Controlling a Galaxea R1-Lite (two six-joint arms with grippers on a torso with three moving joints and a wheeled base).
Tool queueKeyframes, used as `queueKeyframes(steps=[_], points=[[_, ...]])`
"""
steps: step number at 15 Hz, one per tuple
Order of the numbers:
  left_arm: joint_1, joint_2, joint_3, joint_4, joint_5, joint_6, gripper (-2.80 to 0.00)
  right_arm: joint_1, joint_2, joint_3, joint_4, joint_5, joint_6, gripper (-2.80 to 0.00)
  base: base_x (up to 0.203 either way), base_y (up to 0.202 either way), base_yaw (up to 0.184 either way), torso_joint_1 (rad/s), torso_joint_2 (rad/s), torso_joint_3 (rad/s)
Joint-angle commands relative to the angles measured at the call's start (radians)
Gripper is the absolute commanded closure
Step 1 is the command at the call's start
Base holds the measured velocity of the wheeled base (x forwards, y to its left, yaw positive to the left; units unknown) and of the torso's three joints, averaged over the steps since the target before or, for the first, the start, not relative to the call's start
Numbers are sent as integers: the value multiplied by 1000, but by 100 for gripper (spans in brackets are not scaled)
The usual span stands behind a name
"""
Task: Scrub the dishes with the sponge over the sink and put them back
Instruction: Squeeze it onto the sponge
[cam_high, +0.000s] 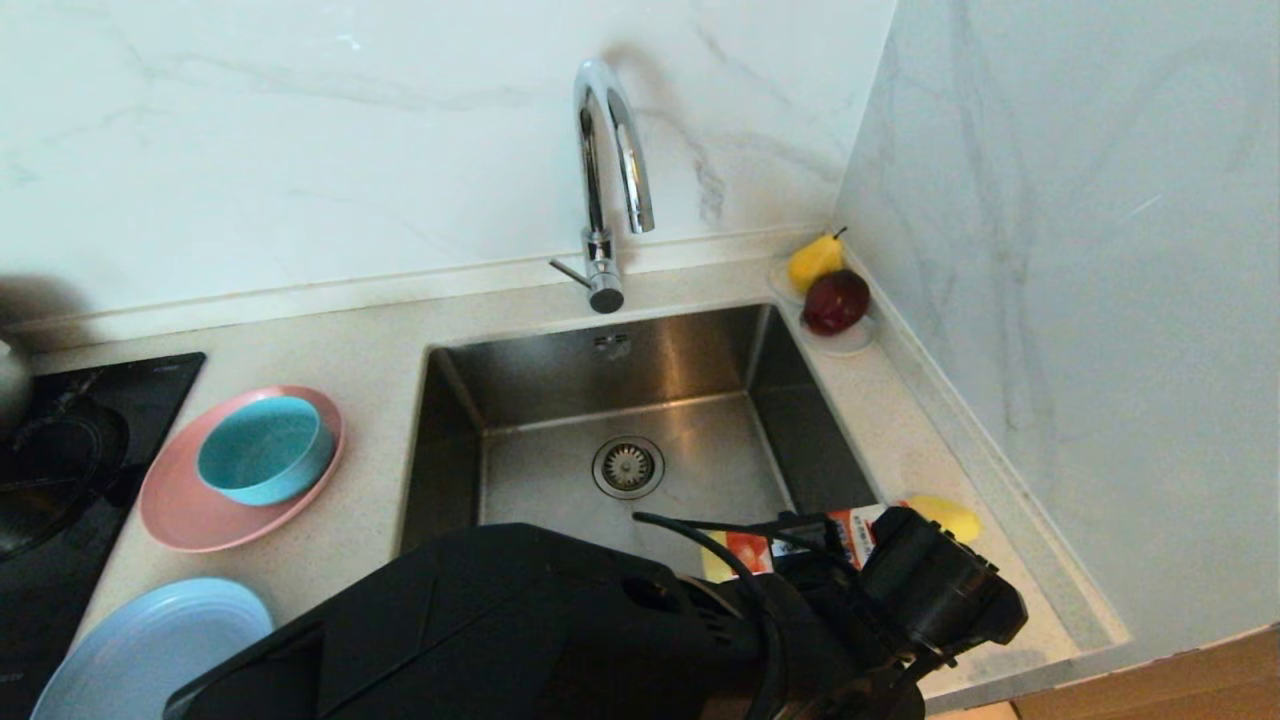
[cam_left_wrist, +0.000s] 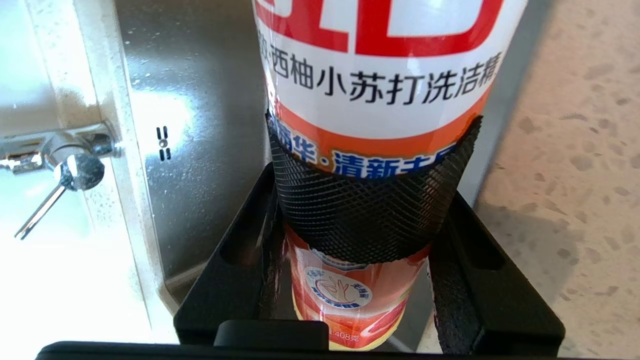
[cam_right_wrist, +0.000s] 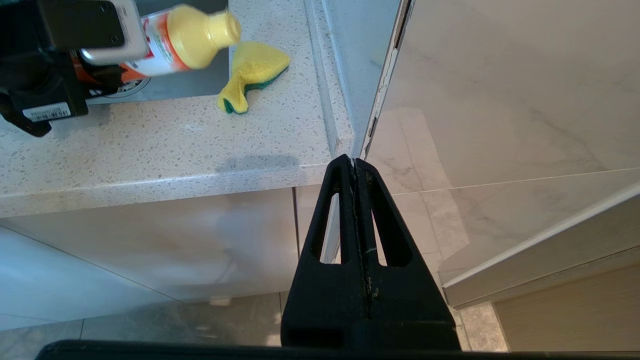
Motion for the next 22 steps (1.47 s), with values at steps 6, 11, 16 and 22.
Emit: queueKeyframes(steps=[6,11,16,22], points=[[0,36,-39,14,38,8,0,0,-1,0,0,0,0,0,0,0,0,0,0,0],[1,65,-97,28,72,22,0,0,-1,0,0,0,0,0,0,0,0,0,0,0],[1,81,-128,51,96,37,0,0,-1,0,-2,0,0,0,0,0,0,0,0,0],[3,82,-125,74,115,34,0,0,-1,0,0,0,0,0,0,0,0,0,0,0]])
